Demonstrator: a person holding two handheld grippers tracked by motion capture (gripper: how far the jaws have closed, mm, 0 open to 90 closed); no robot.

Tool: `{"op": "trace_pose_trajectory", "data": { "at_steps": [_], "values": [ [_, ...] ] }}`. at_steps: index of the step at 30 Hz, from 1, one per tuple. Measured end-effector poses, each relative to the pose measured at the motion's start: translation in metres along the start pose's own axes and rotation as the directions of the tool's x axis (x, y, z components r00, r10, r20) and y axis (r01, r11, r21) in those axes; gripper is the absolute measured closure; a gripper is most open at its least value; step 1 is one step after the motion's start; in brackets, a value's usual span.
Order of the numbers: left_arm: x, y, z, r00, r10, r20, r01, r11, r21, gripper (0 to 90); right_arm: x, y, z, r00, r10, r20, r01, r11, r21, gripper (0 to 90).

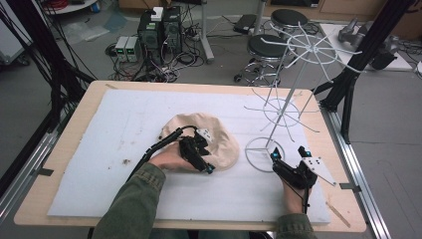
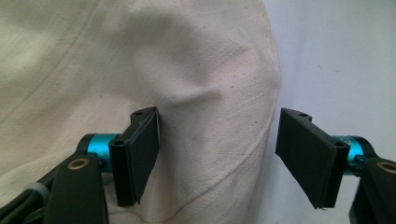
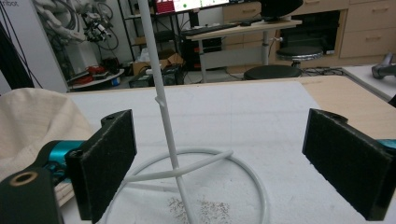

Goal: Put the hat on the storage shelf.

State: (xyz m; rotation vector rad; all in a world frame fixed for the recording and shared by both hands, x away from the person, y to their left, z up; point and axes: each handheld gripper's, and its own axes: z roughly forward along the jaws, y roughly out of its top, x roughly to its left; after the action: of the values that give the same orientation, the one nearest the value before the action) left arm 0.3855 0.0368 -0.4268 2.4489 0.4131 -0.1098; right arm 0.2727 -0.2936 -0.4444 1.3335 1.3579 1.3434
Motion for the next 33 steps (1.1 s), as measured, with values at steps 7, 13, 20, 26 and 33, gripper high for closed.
{"op": "trace_pose_trajectory", "data": {
  "at_steps": [7,13,20,26,33],
  "values": [
    [0.001,-0.001,0.0,0.9998,-0.02,-0.006,0.019,0.9998,-0.01,33.3,0.001,0.0,0.0,1.0,0.003,-0.001,-0.003,1.0,0.004,8.9],
    [-0.001,-0.005,0.0,0.9993,-0.005,-0.037,0.004,0.9993,-0.036,36.0,0.002,0.0,0.0,1.0,-0.002,0.0,0.002,1.0,0.004,8.9],
    [-0.001,-0.009,-0.001,0.9995,-0.022,-0.024,0.02,0.9965,-0.082,53.5,0.001,0.0,0.0,1.0,-0.003,0.002,0.003,1.0,0.008,8.9],
    [0.003,-0.019,-0.001,0.9956,-0.055,0.076,0.066,0.9863,-0.151,70.3,0.001,0.0,0.0,1.0,0.002,0.002,-0.002,0.9999,0.01,8.9],
    [-0.009,-0.019,-0.007,0.9989,0.005,0.046,0.004,0.9828,-0.185,81.1,-0.001,0.0,0.0,0.9999,0.012,0.009,-0.012,0.9999,0.001,8.9]
  ]
}}
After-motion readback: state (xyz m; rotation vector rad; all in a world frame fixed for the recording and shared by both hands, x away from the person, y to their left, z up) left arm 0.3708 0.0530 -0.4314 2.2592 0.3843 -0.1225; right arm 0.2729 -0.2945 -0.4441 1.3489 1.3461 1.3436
